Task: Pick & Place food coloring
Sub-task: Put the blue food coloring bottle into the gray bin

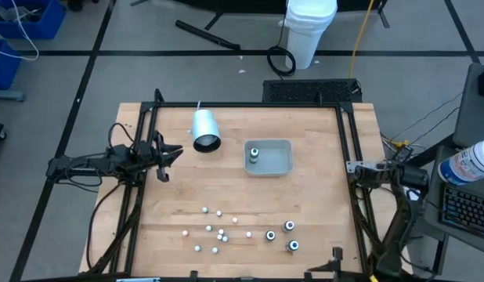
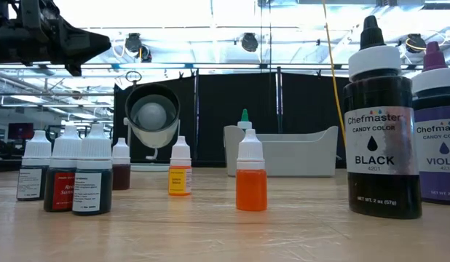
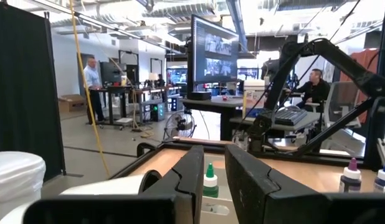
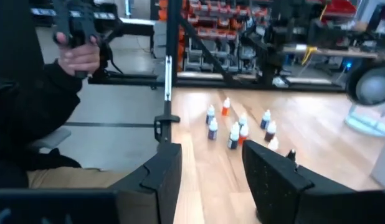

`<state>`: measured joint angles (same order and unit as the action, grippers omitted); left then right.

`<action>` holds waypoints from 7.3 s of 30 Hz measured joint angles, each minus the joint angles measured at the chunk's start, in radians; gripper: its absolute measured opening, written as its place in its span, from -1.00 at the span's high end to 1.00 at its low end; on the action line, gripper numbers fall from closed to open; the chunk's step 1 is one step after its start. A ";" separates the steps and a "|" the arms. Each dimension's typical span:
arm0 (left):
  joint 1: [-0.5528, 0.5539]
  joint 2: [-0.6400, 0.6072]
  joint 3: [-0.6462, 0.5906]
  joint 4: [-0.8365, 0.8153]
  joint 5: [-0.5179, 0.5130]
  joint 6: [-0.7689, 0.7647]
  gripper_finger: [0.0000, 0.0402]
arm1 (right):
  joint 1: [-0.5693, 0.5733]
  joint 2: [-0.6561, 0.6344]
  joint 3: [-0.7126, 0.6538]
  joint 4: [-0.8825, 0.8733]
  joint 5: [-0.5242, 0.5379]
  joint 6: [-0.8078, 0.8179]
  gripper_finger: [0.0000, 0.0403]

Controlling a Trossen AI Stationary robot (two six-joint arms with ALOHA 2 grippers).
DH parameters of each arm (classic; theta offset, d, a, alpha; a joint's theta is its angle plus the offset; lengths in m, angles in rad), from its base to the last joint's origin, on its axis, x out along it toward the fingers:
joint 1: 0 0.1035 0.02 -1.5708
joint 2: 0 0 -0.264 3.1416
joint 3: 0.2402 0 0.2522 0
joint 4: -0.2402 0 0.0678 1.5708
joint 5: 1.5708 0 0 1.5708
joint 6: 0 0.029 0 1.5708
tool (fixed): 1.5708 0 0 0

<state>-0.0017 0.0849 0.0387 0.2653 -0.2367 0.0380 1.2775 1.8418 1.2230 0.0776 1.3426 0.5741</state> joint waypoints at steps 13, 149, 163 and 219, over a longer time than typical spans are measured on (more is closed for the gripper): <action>0.000 0.000 0.000 0.001 0.000 0.032 0.64 | -0.086 -0.036 -0.131 -0.004 -0.136 0.058 -0.39; 0.000 0.000 0.000 0.009 0.000 0.019 0.64 | -1.206 -0.680 -0.503 0.425 -0.813 -0.766 0.30; 0.000 0.000 0.000 0.015 0.000 0.032 0.64 | -1.277 -0.409 -0.503 0.608 -0.895 -0.702 0.30; 0.000 0.000 0.000 0.016 0.003 0.035 0.64 | -1.190 -0.075 -0.547 0.732 -0.845 -0.483 0.30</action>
<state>-0.0015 0.0853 0.0387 0.2812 -0.2340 0.0734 0.0871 1.7668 0.6762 0.8100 0.4973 0.0912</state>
